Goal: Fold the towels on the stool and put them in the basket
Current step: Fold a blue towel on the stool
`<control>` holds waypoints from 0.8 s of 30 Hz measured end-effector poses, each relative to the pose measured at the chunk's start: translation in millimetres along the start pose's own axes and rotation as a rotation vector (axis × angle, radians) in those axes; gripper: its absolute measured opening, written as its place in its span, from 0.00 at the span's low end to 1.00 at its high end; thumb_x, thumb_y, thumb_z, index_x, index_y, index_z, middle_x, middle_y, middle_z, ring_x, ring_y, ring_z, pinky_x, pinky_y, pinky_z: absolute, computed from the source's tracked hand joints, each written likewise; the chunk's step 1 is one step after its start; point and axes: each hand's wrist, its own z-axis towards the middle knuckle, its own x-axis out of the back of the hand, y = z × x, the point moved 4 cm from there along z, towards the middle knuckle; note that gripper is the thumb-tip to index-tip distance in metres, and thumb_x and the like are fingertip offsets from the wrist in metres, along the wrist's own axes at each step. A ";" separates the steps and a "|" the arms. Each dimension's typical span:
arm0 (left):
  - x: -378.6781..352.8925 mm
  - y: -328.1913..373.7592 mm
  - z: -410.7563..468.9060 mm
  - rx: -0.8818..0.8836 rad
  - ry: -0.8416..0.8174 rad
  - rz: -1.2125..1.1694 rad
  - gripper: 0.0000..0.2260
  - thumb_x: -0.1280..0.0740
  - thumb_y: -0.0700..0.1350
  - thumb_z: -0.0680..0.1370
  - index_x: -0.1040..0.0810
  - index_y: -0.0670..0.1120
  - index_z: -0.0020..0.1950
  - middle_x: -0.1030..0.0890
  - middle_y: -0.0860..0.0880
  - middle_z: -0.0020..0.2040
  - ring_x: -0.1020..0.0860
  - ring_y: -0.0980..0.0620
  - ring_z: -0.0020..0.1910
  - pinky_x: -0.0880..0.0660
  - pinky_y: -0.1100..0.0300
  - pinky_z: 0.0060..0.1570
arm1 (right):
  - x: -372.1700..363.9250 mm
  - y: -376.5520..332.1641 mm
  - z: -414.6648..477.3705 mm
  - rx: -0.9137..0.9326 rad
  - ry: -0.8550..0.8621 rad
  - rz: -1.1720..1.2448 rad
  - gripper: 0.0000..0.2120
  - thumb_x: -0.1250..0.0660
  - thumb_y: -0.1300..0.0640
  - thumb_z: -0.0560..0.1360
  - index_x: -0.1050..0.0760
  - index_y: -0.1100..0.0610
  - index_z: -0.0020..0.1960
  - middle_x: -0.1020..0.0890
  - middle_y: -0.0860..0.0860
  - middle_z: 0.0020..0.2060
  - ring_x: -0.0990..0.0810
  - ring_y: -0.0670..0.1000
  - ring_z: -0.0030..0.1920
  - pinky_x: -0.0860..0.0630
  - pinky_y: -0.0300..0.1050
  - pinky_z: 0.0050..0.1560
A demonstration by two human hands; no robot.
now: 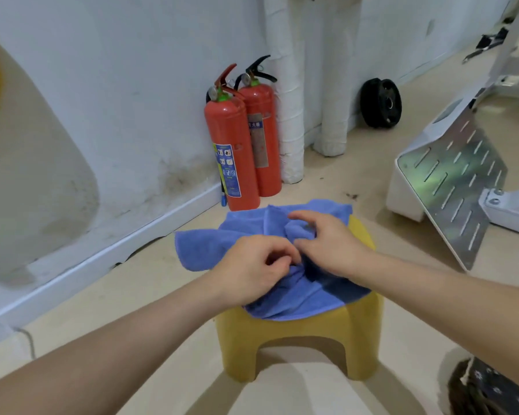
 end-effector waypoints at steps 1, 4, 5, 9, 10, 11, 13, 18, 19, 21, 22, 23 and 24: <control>9.5 -11.5 -1.2 0.071 0.094 -0.040 0.07 0.35 0.41 0.75 0.20 0.52 0.43 0.17 0.56 0.39 0.21 0.59 0.39 0.27 0.65 0.43 | -4.6 5.8 -1.2 -0.015 -0.053 -0.008 0.23 0.35 0.63 0.74 0.28 0.53 0.68 0.23 0.50 0.64 0.26 0.48 0.64 0.36 0.30 0.56; 27.8 -44.3 -8.3 0.292 0.250 0.044 0.04 0.32 0.46 0.74 0.21 0.50 0.40 0.19 0.54 0.35 0.22 0.55 0.37 0.26 0.59 0.40 | -9.7 12.5 -1.8 -0.033 -0.060 0.004 0.19 0.34 0.61 0.74 0.25 0.52 0.64 0.21 0.46 0.59 0.25 0.46 0.61 0.34 0.31 0.54; 27.1 -50.0 -9.9 0.336 0.239 0.082 0.06 0.32 0.50 0.74 0.21 0.50 0.39 0.19 0.54 0.35 0.23 0.55 0.36 0.28 0.59 0.38 | -9.4 12.9 -1.2 -0.050 -0.033 0.021 0.18 0.33 0.61 0.73 0.24 0.52 0.61 0.20 0.46 0.56 0.24 0.47 0.58 0.32 0.32 0.51; 16.8 -45.3 1.5 0.356 0.167 0.123 0.15 0.37 0.56 0.77 0.19 0.46 0.41 0.18 0.50 0.35 0.21 0.52 0.37 0.29 0.57 0.37 | -8.6 9.6 -0.3 -0.093 0.026 0.019 0.12 0.29 0.60 0.70 0.26 0.51 0.52 0.22 0.45 0.42 0.25 0.42 0.41 0.33 0.27 0.34; 16.3 -43.0 8.4 0.359 0.181 0.128 0.17 0.38 0.56 0.77 0.19 0.44 0.41 0.17 0.48 0.36 0.21 0.50 0.39 0.28 0.54 0.39 | -9.5 8.8 -1.0 -0.085 0.022 0.005 0.11 0.29 0.60 0.70 0.26 0.52 0.50 0.23 0.44 0.38 0.27 0.40 0.37 0.33 0.27 0.32; 17.3 -41.2 15.8 0.366 0.209 0.144 0.18 0.38 0.55 0.77 0.18 0.43 0.41 0.17 0.47 0.38 0.21 0.48 0.40 0.26 0.53 0.41 | -10.5 7.7 -2.3 -0.077 0.018 -0.004 0.09 0.29 0.61 0.71 0.26 0.53 0.49 0.25 0.43 0.34 0.28 0.40 0.34 0.33 0.27 0.30; 19.9 -43.0 32.0 0.394 0.261 0.185 0.18 0.38 0.55 0.77 0.18 0.42 0.41 0.17 0.45 0.39 0.20 0.46 0.41 0.25 0.51 0.42 | -10.9 5.9 -4.4 -0.065 0.009 -0.001 0.07 0.30 0.61 0.71 0.27 0.53 0.45 0.28 0.44 0.30 0.30 0.41 0.30 0.33 0.27 0.30; 11.3 -53.6 64.6 0.496 0.233 0.210 0.19 0.33 0.56 0.72 0.33 0.46 0.30 0.22 0.41 0.37 0.21 0.40 0.42 0.37 0.56 0.28 | -9.8 7.7 -4.8 -0.117 -0.013 0.085 0.08 0.29 0.60 0.70 0.28 0.56 0.39 0.29 0.47 0.28 0.32 0.44 0.28 0.35 0.31 0.27; 8.4 -52.9 67.6 0.508 0.243 0.177 0.19 0.32 0.53 0.71 0.37 0.47 0.29 0.24 0.42 0.35 0.22 0.39 0.41 0.40 0.57 0.27 | -10.2 8.5 -4.1 -0.129 -0.007 0.122 0.08 0.28 0.59 0.70 0.28 0.60 0.39 0.29 0.49 0.29 0.32 0.46 0.29 0.36 0.32 0.28; 7.1 -44.1 68.9 0.491 0.296 0.075 0.18 0.32 0.49 0.70 0.37 0.46 0.27 0.29 0.45 0.26 0.27 0.41 0.34 0.41 0.58 0.26 | -8.5 12.6 0.1 -0.154 0.059 0.237 0.12 0.29 0.59 0.69 0.30 0.64 0.38 0.30 0.53 0.31 0.32 0.48 0.33 0.33 0.42 0.35; 9.8 -38.3 69.3 0.451 0.341 0.002 0.16 0.31 0.48 0.70 0.33 0.46 0.26 0.30 0.49 0.25 0.28 0.45 0.32 0.38 0.58 0.27 | -3.8 14.1 2.3 -0.167 0.134 0.302 0.13 0.29 0.59 0.69 0.33 0.63 0.36 0.31 0.53 0.31 0.33 0.49 0.34 0.34 0.44 0.36; 15.0 -32.1 69.2 0.402 0.397 -0.091 0.14 0.31 0.47 0.70 0.29 0.46 0.28 0.28 0.51 0.25 0.28 0.49 0.31 0.35 0.59 0.29 | 3.4 13.4 4.3 -0.165 0.224 0.369 0.13 0.30 0.59 0.69 0.34 0.63 0.36 0.31 0.55 0.31 0.33 0.50 0.34 0.34 0.44 0.36; 22.2 -26.0 68.4 0.350 0.456 -0.199 0.11 0.30 0.47 0.70 0.27 0.47 0.30 0.26 0.53 0.26 0.27 0.52 0.31 0.33 0.60 0.31 | 12.2 11.5 6.6 -0.164 0.316 0.433 0.13 0.31 0.58 0.69 0.33 0.65 0.37 0.30 0.57 0.31 0.32 0.49 0.35 0.33 0.45 0.36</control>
